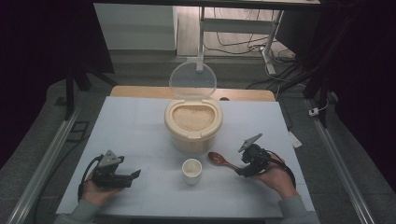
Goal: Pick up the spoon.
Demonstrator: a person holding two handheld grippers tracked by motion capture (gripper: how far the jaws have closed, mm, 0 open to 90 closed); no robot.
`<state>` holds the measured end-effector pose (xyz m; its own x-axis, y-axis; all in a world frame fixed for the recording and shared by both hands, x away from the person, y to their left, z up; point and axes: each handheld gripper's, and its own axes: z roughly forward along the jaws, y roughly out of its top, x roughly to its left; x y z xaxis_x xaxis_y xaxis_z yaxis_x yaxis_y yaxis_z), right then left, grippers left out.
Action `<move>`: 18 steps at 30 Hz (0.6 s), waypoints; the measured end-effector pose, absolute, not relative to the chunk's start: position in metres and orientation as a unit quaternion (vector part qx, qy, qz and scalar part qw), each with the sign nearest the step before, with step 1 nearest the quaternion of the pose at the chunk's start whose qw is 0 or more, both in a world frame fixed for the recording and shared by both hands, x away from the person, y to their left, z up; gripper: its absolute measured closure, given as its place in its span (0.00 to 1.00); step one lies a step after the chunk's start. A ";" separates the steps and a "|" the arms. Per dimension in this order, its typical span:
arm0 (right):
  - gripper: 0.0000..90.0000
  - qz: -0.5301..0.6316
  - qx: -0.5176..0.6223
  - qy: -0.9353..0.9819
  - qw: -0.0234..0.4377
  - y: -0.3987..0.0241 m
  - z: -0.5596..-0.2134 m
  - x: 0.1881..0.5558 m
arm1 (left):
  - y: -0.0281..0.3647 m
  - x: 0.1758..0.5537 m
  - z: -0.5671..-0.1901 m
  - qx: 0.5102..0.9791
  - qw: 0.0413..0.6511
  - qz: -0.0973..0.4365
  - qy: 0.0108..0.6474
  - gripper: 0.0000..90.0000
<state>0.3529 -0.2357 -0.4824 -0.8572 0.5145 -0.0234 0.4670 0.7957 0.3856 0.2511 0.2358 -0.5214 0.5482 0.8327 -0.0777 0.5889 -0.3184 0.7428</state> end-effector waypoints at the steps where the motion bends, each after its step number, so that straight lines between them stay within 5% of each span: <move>1: 0.50 0.184 0.258 0.946 0.063 -0.235 -0.484 0.353 | 0.236 0.251 -0.522 0.796 0.375 0.162 0.446 0.15; 18: 0.79 0.147 0.226 0.961 0.064 -0.226 -0.495 0.353 | 0.236 0.251 -0.523 0.798 0.372 0.163 0.446 0.15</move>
<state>0.3525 -0.2265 -0.4949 -0.8897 0.4530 -0.0565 0.4154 0.8547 0.3113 0.2511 0.2355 -0.5232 0.5492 0.8325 -0.0727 0.5906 -0.3251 0.7386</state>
